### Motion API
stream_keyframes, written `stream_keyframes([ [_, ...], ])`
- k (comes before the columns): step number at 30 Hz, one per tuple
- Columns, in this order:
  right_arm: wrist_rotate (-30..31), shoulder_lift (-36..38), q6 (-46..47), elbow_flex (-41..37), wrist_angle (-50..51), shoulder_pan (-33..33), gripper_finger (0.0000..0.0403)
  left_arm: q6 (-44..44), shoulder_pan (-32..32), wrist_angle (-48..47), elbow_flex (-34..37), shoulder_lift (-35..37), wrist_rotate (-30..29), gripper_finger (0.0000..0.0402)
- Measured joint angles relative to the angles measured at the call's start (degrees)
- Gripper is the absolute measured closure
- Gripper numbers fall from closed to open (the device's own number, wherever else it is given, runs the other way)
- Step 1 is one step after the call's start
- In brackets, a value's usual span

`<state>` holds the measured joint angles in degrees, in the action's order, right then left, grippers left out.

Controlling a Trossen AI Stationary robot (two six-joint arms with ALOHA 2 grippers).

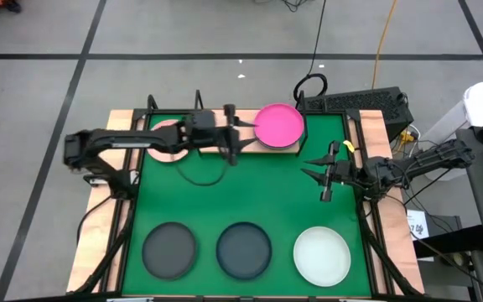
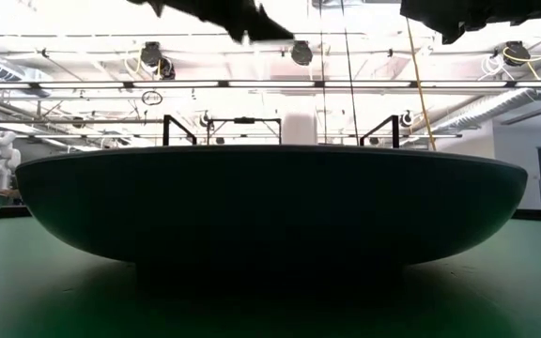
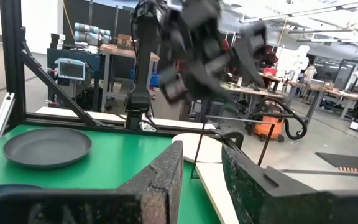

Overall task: Place and stack plates onto a shelf
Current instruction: Put the white plate on the shelf

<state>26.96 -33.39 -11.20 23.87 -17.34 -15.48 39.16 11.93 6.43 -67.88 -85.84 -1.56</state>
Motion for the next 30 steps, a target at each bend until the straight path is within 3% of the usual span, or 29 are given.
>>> stream_keyframes([
  [6, 0.0, 0.0, 0.24, -0.01, -0.4, -0.01, 0.031, -11.59, -2.68, -6.78, 0.0, 11.99, -3.03, 0.0202],
  [13, 0.0, 0.0, 1.33, -0.01, -0.4, -0.01, 0.031, -25.71, -5.88, -23.89, 3.2, 26.94, -3.3, 0.0202],
  [17, -0.01, 0.0, 1.45, -0.01, -0.75, 0.0, 0.031, -30.49, -8.29, -16.98, 14.69, 34.19, -5.35, 0.0214],
  [23, -1.02, -1.11, 3.84, -0.01, -0.54, 0.03, 0.031, -35.23, -11.5, 3.7, 33.7, 40.5, -6.64, 0.025],
  [30, -5.38, -6.74, 11.09, 3.57, 11.34, 1.72, 0.0305, -37.01, -13.4, 19.2, 45.25, 40.9, -6.64, 0.0259],
])
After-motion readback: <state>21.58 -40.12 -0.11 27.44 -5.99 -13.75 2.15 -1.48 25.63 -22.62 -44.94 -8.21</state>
